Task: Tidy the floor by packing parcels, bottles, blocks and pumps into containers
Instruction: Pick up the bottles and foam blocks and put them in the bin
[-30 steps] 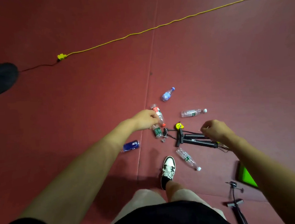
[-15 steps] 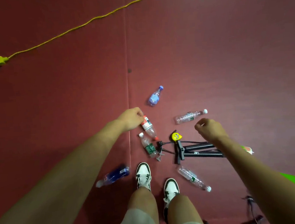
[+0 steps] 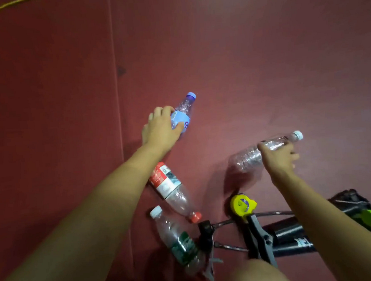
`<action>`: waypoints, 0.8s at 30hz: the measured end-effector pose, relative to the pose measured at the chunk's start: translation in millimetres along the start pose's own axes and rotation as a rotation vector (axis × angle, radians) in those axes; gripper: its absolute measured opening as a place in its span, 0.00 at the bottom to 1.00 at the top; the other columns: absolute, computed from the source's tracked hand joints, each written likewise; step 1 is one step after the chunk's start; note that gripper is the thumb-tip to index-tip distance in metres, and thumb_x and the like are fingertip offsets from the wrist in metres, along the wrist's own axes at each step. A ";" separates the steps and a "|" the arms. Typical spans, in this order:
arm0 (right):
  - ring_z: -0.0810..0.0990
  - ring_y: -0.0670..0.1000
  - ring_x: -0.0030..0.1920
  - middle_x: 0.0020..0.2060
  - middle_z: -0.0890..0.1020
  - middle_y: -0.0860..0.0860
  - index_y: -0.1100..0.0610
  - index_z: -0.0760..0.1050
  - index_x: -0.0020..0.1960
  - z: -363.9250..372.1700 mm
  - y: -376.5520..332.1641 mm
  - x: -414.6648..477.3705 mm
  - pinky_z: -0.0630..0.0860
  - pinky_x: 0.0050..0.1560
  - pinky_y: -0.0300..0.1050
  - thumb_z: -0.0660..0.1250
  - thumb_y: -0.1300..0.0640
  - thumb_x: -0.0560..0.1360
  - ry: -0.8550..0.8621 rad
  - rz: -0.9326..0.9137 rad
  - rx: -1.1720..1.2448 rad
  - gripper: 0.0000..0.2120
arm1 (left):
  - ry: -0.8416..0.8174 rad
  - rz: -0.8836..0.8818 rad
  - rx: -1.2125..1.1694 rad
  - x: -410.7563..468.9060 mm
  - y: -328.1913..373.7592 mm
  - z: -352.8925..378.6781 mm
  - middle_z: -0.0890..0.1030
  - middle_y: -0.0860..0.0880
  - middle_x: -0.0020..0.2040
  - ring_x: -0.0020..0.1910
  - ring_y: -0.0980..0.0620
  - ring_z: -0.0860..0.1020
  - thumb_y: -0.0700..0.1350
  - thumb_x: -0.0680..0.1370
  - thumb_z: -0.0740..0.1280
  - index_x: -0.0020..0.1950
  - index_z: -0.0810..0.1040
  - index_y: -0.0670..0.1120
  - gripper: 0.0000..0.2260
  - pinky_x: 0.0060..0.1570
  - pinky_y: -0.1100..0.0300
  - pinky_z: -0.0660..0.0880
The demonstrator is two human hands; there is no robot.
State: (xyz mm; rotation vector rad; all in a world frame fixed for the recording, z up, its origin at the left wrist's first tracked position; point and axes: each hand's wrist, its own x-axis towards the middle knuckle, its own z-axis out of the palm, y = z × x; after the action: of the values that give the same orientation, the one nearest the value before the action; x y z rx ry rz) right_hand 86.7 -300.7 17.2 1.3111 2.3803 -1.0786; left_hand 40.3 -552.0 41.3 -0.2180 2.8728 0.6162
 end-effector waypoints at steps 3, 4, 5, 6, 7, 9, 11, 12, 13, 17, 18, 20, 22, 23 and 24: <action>0.63 0.69 0.67 0.70 0.58 0.64 0.61 0.54 0.74 30.6 12.5 41.8 0.61 0.68 0.57 0.71 0.49 0.70 0.141 0.072 0.109 0.41 | 0.019 0.081 0.182 36.0 -12.0 41.9 0.68 0.46 0.65 0.63 0.43 0.68 0.53 0.76 0.64 0.68 0.68 0.49 0.21 0.58 0.49 0.68; 0.63 0.68 0.67 0.71 0.58 0.63 0.60 0.52 0.75 37.5 15.7 51.1 0.61 0.69 0.56 0.72 0.47 0.70 0.166 0.100 0.125 0.44 | 0.017 0.082 0.196 44.9 -15.8 50.3 0.67 0.46 0.67 0.64 0.42 0.67 0.54 0.76 0.64 0.69 0.66 0.50 0.23 0.59 0.49 0.68; 0.64 0.68 0.68 0.71 0.57 0.63 0.60 0.50 0.76 42.7 18.2 57.6 0.60 0.69 0.57 0.72 0.45 0.69 0.173 0.130 0.133 0.46 | 0.017 0.072 0.186 51.3 -18.0 56.2 0.66 0.46 0.68 0.65 0.42 0.67 0.55 0.75 0.65 0.70 0.65 0.51 0.25 0.60 0.48 0.67; 0.65 0.68 0.67 0.71 0.57 0.63 0.60 0.49 0.76 47.0 20.3 62.2 0.61 0.69 0.57 0.73 0.44 0.68 0.173 0.159 0.142 0.49 | 0.018 0.054 0.156 57.3 -19.3 60.5 0.65 0.46 0.69 0.65 0.41 0.66 0.56 0.74 0.67 0.71 0.64 0.52 0.27 0.61 0.48 0.66; 0.66 0.67 0.67 0.71 0.57 0.62 0.59 0.48 0.76 50.1 21.5 64.7 0.62 0.68 0.57 0.73 0.43 0.67 0.169 0.183 0.155 0.50 | 0.022 0.026 0.109 63.4 -19.8 63.7 0.64 0.46 0.70 0.65 0.40 0.66 0.56 0.73 0.68 0.71 0.63 0.53 0.29 0.62 0.48 0.66; 0.67 0.67 0.66 0.71 0.56 0.62 0.56 0.46 0.77 56.4 25.6 67.2 0.65 0.67 0.57 0.74 0.43 0.66 0.157 0.200 0.188 0.51 | 0.021 -0.039 0.001 75.3 -22.1 72.1 0.64 0.44 0.69 0.65 0.39 0.67 0.55 0.71 0.70 0.72 0.62 0.54 0.32 0.62 0.48 0.67; 0.68 0.67 0.64 0.70 0.56 0.62 0.54 0.44 0.77 62.5 28.2 67.1 0.67 0.66 0.57 0.73 0.44 0.67 0.127 0.194 0.214 0.51 | -0.022 -0.076 -0.090 82.4 -24.5 79.5 0.67 0.43 0.67 0.64 0.39 0.69 0.55 0.69 0.72 0.72 0.62 0.54 0.34 0.61 0.49 0.68; 0.69 0.67 0.64 0.70 0.57 0.62 0.54 0.43 0.77 64.8 28.2 67.6 0.68 0.65 0.58 0.73 0.45 0.68 0.111 0.188 0.239 0.51 | -0.052 -0.084 -0.132 83.5 -25.3 82.5 0.69 0.42 0.66 0.63 0.39 0.71 0.54 0.69 0.73 0.72 0.61 0.54 0.35 0.60 0.49 0.69; 0.70 0.66 0.63 0.70 0.58 0.63 0.53 0.41 0.77 67.1 26.9 68.0 0.70 0.64 0.59 0.72 0.46 0.69 0.096 0.182 0.268 0.50 | -0.070 -0.092 -0.167 83.2 -25.8 85.1 0.70 0.41 0.65 0.62 0.39 0.72 0.53 0.69 0.73 0.72 0.61 0.53 0.36 0.59 0.50 0.69; 0.70 0.64 0.63 0.72 0.58 0.63 0.51 0.37 0.77 67.3 20.9 68.1 0.69 0.64 0.57 0.70 0.51 0.72 0.045 0.213 0.396 0.49 | -0.040 -0.160 -0.274 73.9 -19.7 85.8 0.72 0.42 0.64 0.60 0.41 0.73 0.51 0.70 0.72 0.72 0.61 0.54 0.34 0.55 0.56 0.69; 0.71 0.64 0.63 0.72 0.59 0.63 0.49 0.37 0.77 65.7 21.0 65.6 0.70 0.64 0.58 0.71 0.51 0.71 0.018 0.215 0.435 0.49 | -0.035 -0.165 -0.307 69.7 -17.0 81.9 0.72 0.43 0.64 0.60 0.42 0.73 0.51 0.70 0.72 0.72 0.61 0.55 0.34 0.54 0.58 0.68; 0.73 0.63 0.62 0.70 0.64 0.61 0.46 0.40 0.76 55.6 19.7 49.6 0.72 0.62 0.63 0.72 0.49 0.67 -0.031 0.175 0.532 0.51 | -0.043 -0.140 -0.314 56.8 -10.3 68.7 0.72 0.45 0.65 0.61 0.43 0.73 0.51 0.69 0.72 0.71 0.62 0.55 0.33 0.54 0.58 0.68; 0.74 0.61 0.62 0.68 0.68 0.59 0.43 0.42 0.75 40.3 22.5 32.5 0.73 0.61 0.64 0.72 0.45 0.59 -0.045 0.133 0.591 0.54 | -0.070 -0.106 -0.251 38.8 -0.7 47.7 0.72 0.46 0.65 0.61 0.43 0.73 0.51 0.69 0.72 0.71 0.62 0.55 0.33 0.56 0.55 0.69; 0.74 0.60 0.63 0.69 0.68 0.58 0.41 0.42 0.75 32.7 28.2 29.3 0.73 0.61 0.64 0.71 0.43 0.57 -0.059 0.113 0.596 0.55 | -0.088 -0.099 -0.230 27.8 6.9 34.0 0.72 0.46 0.65 0.61 0.43 0.73 0.52 0.69 0.72 0.71 0.62 0.56 0.33 0.55 0.55 0.69; 0.74 0.58 0.64 0.69 0.67 0.56 0.40 0.43 0.74 20.7 25.9 16.1 0.73 0.61 0.64 0.71 0.42 0.56 -0.075 0.095 0.589 0.55 | -0.105 -0.101 -0.228 16.1 15.2 19.5 0.72 0.46 0.64 0.61 0.43 0.73 0.52 0.69 0.71 0.71 0.62 0.56 0.32 0.54 0.56 0.69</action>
State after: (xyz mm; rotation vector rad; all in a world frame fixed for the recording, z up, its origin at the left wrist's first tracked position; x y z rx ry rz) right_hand 95.0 -296.0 -18.4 1.4921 1.9887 -1.8489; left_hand 25.0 -531.8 26.2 -0.3503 2.6703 0.9070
